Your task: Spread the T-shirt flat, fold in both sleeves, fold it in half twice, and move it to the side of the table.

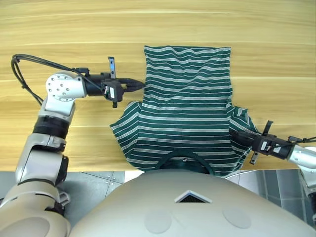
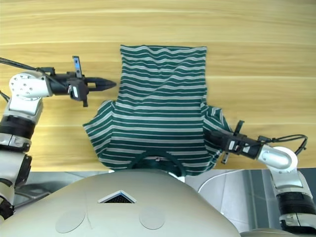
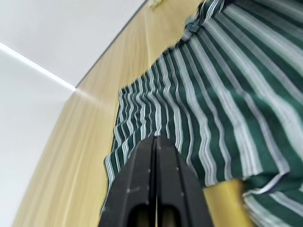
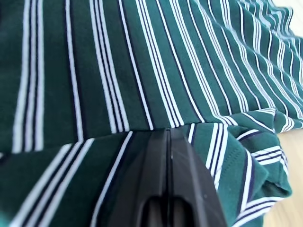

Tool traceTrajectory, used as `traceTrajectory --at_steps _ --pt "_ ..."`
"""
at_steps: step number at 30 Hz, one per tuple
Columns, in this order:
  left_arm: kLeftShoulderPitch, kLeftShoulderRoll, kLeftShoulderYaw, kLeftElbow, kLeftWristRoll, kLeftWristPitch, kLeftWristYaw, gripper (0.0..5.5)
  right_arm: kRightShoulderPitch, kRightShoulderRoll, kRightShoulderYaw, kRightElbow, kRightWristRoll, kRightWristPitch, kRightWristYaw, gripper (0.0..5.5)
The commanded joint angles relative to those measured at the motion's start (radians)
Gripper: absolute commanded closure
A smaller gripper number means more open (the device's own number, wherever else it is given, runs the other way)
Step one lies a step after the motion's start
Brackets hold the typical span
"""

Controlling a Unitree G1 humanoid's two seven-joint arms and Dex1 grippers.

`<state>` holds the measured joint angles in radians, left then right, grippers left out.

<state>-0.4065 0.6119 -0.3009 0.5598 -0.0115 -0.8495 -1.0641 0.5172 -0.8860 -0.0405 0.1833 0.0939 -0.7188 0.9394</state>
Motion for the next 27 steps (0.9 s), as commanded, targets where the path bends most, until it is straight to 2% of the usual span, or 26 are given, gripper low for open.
traceTrajectory --at_steps 1,7,12,17,27 --pt "-0.144 -0.083 -0.019 0.178 0.112 -0.038 0.092 5.50 0.010 -0.021 -0.001 -0.035 -0.010 0.027 0.001 5.49" --pt "-0.368 -0.209 -0.049 0.464 0.281 -0.060 0.300 5.50 0.007 -0.013 0.008 -0.062 -0.016 0.042 -0.008 5.49" --pt "-0.503 -0.315 -0.093 0.674 0.394 0.040 0.446 5.50 -0.032 0.004 0.038 -0.068 -0.029 0.053 -0.009 5.49" --pt "-0.510 -0.349 -0.176 0.769 0.531 0.166 0.566 5.50 -0.046 0.013 0.016 -0.109 0.004 0.061 -0.037 5.49" --pt "-0.474 -0.335 -0.260 0.811 0.663 0.280 0.653 5.50 -0.009 0.006 -0.079 -0.250 0.250 0.068 0.010 5.49"
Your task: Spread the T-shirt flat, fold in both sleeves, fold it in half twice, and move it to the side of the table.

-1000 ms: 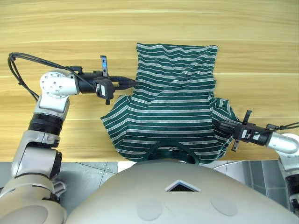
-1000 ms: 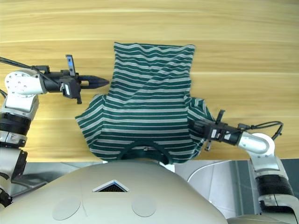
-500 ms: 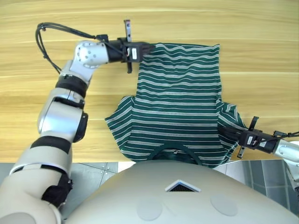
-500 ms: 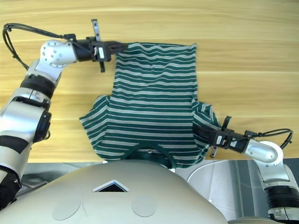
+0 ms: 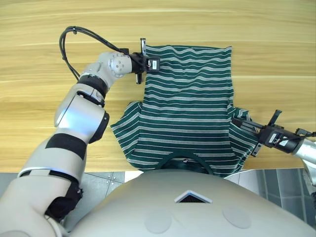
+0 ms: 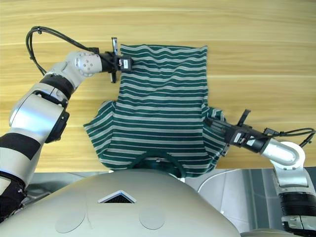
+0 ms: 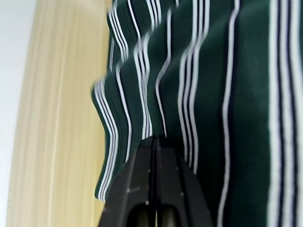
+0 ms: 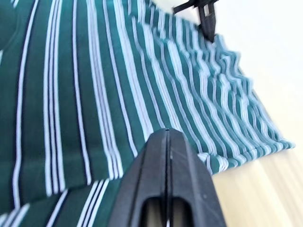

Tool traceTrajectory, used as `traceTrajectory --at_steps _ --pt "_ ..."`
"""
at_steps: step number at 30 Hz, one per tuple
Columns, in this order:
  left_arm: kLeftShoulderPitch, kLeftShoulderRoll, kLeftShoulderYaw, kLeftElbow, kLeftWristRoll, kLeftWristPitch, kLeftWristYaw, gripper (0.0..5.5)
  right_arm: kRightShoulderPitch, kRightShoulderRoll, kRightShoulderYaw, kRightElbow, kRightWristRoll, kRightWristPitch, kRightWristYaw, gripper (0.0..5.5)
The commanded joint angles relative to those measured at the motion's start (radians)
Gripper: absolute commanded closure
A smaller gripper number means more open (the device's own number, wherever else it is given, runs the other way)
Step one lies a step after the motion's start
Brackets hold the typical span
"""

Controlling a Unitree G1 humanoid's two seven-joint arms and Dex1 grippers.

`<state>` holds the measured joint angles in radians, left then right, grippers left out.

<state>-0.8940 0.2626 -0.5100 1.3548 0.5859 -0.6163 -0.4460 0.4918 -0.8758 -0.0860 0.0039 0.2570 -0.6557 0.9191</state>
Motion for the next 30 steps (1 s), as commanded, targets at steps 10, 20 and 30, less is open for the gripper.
traceTrajectory --at_steps 10,20,30 --pt "0.027 0.088 -0.082 0.026 0.106 0.076 0.106 5.50 -0.026 0.036 -0.008 -0.068 0.069 0.035 0.047 5.49" --pt "0.005 0.117 -0.068 0.028 0.109 0.124 0.196 5.50 -0.049 0.060 0.017 -0.036 0.043 0.035 0.060 5.49" --pt "-0.057 0.117 -0.090 0.032 0.171 0.166 0.382 5.50 -0.064 0.083 0.036 -0.019 0.029 0.030 0.076 5.49"
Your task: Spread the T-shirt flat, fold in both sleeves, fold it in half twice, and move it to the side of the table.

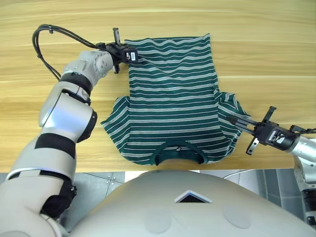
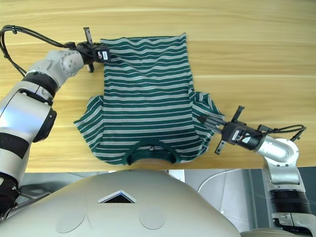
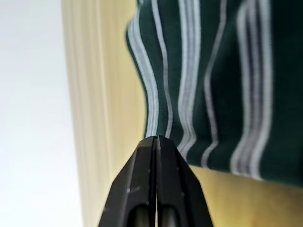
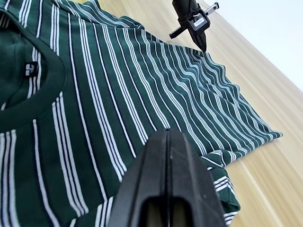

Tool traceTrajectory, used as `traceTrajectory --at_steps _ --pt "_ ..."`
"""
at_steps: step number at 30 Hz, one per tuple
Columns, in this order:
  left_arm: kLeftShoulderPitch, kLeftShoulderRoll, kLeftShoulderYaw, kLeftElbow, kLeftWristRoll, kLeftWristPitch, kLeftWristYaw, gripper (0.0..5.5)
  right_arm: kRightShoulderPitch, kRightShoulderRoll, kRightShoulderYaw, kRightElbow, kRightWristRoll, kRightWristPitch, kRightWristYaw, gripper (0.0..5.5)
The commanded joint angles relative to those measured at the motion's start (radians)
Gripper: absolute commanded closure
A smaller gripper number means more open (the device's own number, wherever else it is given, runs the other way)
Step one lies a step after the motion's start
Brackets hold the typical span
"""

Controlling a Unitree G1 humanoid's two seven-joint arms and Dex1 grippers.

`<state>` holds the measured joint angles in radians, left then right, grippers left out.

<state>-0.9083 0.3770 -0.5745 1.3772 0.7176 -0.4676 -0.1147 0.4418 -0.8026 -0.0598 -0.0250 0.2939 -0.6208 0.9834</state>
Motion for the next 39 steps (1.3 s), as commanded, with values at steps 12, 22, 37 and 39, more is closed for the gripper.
traceTrajectory --at_steps 12,22,37,39 --pt "-0.024 0.135 0.343 -0.073 -0.393 -0.434 -0.359 5.06 0.000 0.033 0.034 0.010 -0.011 -0.010 0.011 5.50" --pt "0.420 0.537 0.493 -0.449 -0.830 -0.552 -0.975 3.62 -0.009 0.019 0.015 0.008 0.005 -0.003 0.029 5.50" --pt "1.205 0.699 0.492 -1.155 -0.719 -0.346 -0.943 3.04 0.044 0.013 -0.023 -0.020 0.016 0.000 0.038 5.50" --pt "1.184 0.685 0.479 -1.137 -0.683 -0.341 -0.927 3.04 0.050 0.016 -0.026 -0.020 0.015 -0.002 0.038 5.50"
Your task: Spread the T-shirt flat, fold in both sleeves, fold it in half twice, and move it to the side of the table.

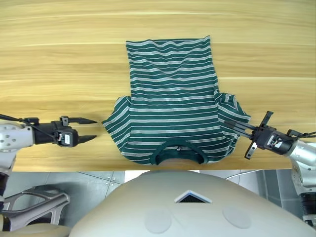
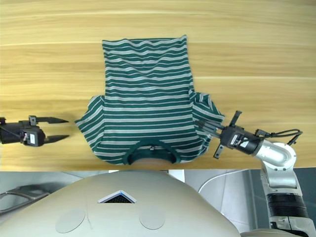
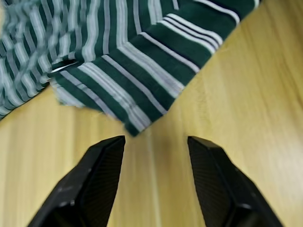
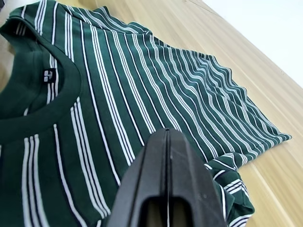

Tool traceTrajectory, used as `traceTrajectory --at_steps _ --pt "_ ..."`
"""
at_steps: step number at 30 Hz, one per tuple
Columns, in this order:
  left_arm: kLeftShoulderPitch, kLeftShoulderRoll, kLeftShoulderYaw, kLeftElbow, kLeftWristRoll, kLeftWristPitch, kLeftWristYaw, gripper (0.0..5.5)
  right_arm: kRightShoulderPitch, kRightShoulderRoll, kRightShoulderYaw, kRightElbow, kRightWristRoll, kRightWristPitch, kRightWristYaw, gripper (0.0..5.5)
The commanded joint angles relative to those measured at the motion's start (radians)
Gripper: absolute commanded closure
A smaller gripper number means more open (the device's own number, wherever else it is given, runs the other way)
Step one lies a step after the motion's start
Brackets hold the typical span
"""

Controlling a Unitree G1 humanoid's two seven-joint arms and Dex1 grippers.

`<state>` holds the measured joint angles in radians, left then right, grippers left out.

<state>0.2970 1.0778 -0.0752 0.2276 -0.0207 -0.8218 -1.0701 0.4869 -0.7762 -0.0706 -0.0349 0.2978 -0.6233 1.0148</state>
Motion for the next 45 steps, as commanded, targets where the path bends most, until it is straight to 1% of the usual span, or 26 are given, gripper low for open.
traceTrajectory --at_steps 1,7,12,15,16,23,27,40,45 --pt "-0.038 -0.024 -0.029 0.029 0.087 0.013 0.043 3.04 0.005 -0.009 -0.014 -0.013 0.010 0.001 0.006 5.50" --pt "-0.089 -0.050 -0.082 0.086 0.227 0.013 0.125 3.04 0.014 -0.006 -0.011 -0.014 0.010 -0.007 0.010 5.50" --pt "-0.111 -0.060 -0.122 0.095 0.245 0.006 0.158 3.04 0.022 -0.006 -0.014 -0.022 0.010 -0.004 0.011 5.50" --pt "-0.120 -0.065 -0.141 0.099 0.247 0.004 0.167 3.55 0.023 -0.005 -0.015 -0.014 0.011 -0.009 0.016 5.50" --pt "-0.125 -0.067 -0.147 0.103 0.249 0.003 0.170 3.60 0.024 -0.005 -0.016 -0.012 0.011 -0.011 0.017 5.50" --pt "-0.138 -0.067 -0.179 0.119 0.249 -0.002 0.184 4.87 0.027 -0.007 -0.019 -0.007 0.015 -0.013 0.020 5.50" --pt "-0.144 -0.063 -0.189 0.133 0.252 -0.005 0.194 5.48 0.028 -0.006 -0.018 -0.005 0.015 -0.014 0.021 5.50" --pt "-0.165 -0.055 -0.186 0.132 0.222 -0.030 0.206 5.48 0.035 0.003 -0.012 -0.008 0.013 -0.018 0.018 5.50" --pt "-0.176 -0.053 -0.168 0.094 0.192 -0.042 0.208 5.48 0.033 0.005 -0.010 -0.004 0.012 -0.019 0.018 5.50"
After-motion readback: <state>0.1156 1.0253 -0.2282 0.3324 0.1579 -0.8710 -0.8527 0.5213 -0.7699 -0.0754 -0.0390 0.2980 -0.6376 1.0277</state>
